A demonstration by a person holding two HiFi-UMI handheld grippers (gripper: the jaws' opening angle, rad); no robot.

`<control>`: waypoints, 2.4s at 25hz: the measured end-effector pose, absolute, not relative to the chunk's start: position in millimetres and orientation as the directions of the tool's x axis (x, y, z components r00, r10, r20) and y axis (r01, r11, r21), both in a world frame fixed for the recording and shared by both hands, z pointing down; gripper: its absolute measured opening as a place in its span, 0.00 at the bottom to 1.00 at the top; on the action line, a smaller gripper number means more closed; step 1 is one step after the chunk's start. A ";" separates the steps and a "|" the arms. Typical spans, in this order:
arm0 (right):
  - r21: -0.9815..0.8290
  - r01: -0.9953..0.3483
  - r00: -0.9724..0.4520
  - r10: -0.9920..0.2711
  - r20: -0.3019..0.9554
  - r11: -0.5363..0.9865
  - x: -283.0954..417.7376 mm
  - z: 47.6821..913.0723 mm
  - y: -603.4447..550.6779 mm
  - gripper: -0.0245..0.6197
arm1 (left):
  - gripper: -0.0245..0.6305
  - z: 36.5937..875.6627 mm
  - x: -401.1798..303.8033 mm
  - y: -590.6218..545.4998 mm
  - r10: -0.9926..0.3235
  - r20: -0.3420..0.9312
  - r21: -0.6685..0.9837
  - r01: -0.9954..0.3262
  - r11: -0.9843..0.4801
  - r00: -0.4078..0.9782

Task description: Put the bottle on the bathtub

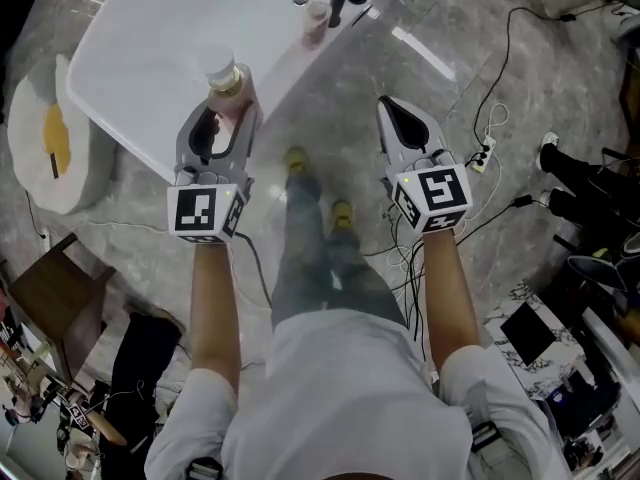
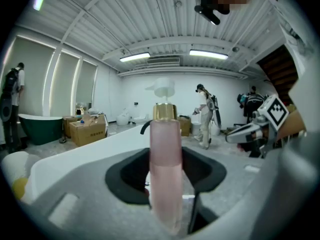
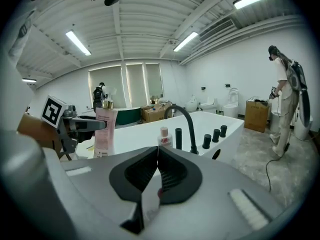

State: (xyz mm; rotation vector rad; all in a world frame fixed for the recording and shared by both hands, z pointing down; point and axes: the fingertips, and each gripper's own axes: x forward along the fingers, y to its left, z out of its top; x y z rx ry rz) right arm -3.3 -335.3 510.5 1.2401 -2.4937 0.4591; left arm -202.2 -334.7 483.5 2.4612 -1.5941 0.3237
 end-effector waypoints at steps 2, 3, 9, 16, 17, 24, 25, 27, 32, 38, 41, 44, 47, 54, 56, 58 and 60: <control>-0.152 -0.811 -0.569 -0.702 0.427 0.565 -8.9 529.7 -343.7 0.04 | 0.34 505.8 -205.0 -346.2 -0.863 0.299 0.048 -0.910 -0.412 0.407; -0.157 -0.812 -0.569 -0.699 0.433 0.563 -11.2 539.6 -348.1 0.04 | 0.34 516.8 -206.0 -352.1 -0.859 0.306 0.052 -0.908 -0.415 0.410; -0.175 -0.808 -0.572 -0.677 0.464 0.563 -27.3 587.6 -367.7 0.04 | 0.34 571.3 -210.8 -386.9 -0.843 0.324 0.065 -0.899 -0.434 0.430; -0.196 -0.818 -0.559 -0.669 0.490 0.540 -30.1 629.4 -384.8 0.04 | 0.34 619.6 -199.4 -418.5 -0.823 0.325 0.089 -0.881 -0.464 0.466; -0.199 -0.820 -0.557 -0.667 0.495 0.537 -28.7 634.8 -386.6 0.04 | 0.34 625.6 -195.4 -422.4 -0.818 0.326 0.089 -0.877 -0.473 0.474; -0.211 -0.825 -0.551 -0.662 0.509 0.524 -23.0 659.4 -398.6 0.04 | 0.34 652.1 -180.7 -442.3 -0.797 0.336 0.077 -0.858 -0.508 0.502; -0.211 -0.824 -0.552 -0.662 0.507 0.526 -23.3 661.5 -399.3 0.04 | 0.34 654.3 -180.9 -443.0 -0.796 0.338 0.077 -0.857 -0.509 0.503; -0.214 -0.824 -0.552 -0.661 0.508 0.524 -23.4 665.3 -399.8 0.04 | 0.34 656.8 -181.7 -443.7 -0.794 0.337 0.081 -0.856 -0.511 0.506; -0.219 -0.821 -0.557 -0.658 0.506 0.526 -26.2 669.5 -398.0 0.04 | 0.34 656.8 -182.9 -438.7 -0.795 0.314 0.078 -0.849 -0.523 0.519; -0.228 -0.816 -0.565 -0.651 0.507 0.531 -29.7 668.0 -392.3 0.04 | 0.34 657.1 -186.7 -426.4 -0.801 0.297 0.077 -0.849 -0.523 0.520; -0.229 -0.813 -0.569 -0.647 0.508 0.535 -27.7 665.2 -385.1 0.04 | 0.34 659.6 -188.0 -414.9 -0.800 0.332 0.064 -0.858 -0.510 0.500; -0.228 -0.809 -0.574 -0.646 0.504 0.541 -27.3 661.6 -378.0 0.04 | 0.34 660.9 -192.7 -404.1 -0.798 0.363 0.050 -0.865 -0.500 0.482; -0.227 -0.806 -0.577 -0.643 0.503 0.546 -24.8 659.5 -375.5 0.04 | 0.34 659.1 -194.6 -399.8 -0.806 0.348 0.044 -0.867 -0.496 0.479; -0.231 -0.811 -0.571 -0.642 0.511 0.537 -19.5 659.2 -371.9 0.04 | 0.34 665.0 -196.2 -388.8 -0.803 0.364 0.029 -0.868 -0.497 0.472; -0.228 -0.809 -0.573 -0.645 0.505 0.541 -19.2 656.4 -370.3 0.04 | 0.34 662.1 -194.4 -385.8 -0.804 0.358 0.026 -0.865 -0.500 0.475; -0.225 -0.808 -0.576 -0.647 0.499 0.545 -17.4 654.4 -369.9 0.04 | 0.34 660.4 -191.2 -384.5 -0.804 0.355 0.022 -0.864 -0.503 0.477; -0.225 -0.807 -0.577 -0.647 0.499 0.546 -14.9 655.0 -369.7 0.04 | 0.34 661.5 -188.8 -384.6 -0.805 0.357 0.023 -0.866 -0.500 0.474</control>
